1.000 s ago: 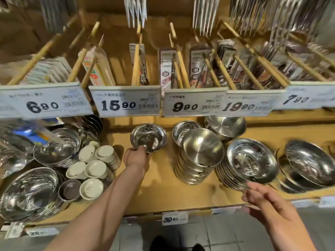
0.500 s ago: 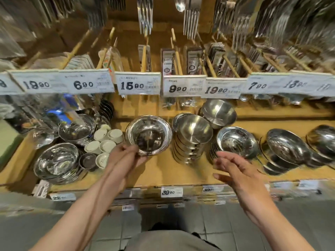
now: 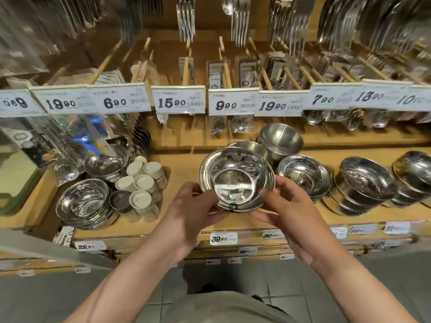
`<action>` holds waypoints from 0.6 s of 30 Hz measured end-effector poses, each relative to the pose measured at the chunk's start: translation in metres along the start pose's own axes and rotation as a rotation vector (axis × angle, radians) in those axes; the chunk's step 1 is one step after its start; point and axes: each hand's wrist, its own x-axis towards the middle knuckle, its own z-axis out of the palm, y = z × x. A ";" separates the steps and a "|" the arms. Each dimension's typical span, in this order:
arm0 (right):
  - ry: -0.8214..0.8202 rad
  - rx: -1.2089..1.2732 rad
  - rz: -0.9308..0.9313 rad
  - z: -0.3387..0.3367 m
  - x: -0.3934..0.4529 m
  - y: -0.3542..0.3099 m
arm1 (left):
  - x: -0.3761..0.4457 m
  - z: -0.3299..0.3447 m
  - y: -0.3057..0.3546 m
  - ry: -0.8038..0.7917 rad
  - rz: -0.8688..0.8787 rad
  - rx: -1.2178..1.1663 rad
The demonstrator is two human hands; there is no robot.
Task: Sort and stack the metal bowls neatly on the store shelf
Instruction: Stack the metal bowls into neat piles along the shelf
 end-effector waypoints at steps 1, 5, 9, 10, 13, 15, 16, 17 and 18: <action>0.005 0.003 -0.007 -0.004 -0.002 -0.001 | 0.002 0.000 0.000 -0.043 -0.019 -0.003; 0.091 0.034 -0.042 -0.032 -0.012 -0.006 | 0.032 -0.023 0.027 -0.327 -0.136 0.121; 0.258 0.027 -0.055 -0.066 -0.019 -0.007 | 0.106 -0.038 0.044 -0.050 -0.028 0.244; 0.277 0.022 -0.061 -0.072 -0.021 -0.007 | 0.125 -0.034 0.044 0.007 0.002 0.286; 0.346 -0.012 -0.085 -0.085 -0.025 -0.005 | 0.174 -0.021 0.033 0.003 0.085 0.471; 0.401 -0.042 -0.101 -0.090 -0.027 -0.002 | 0.196 -0.005 0.026 -0.060 0.091 0.524; 0.430 -0.051 -0.108 -0.093 -0.028 0.000 | 0.204 0.001 0.022 -0.077 0.077 0.551; 0.453 -0.060 -0.114 -0.095 -0.029 0.002 | 0.214 0.006 0.017 -0.087 0.043 0.552; 0.468 -0.066 -0.118 -0.096 -0.029 0.004 | 0.221 0.010 0.012 -0.099 0.000 0.536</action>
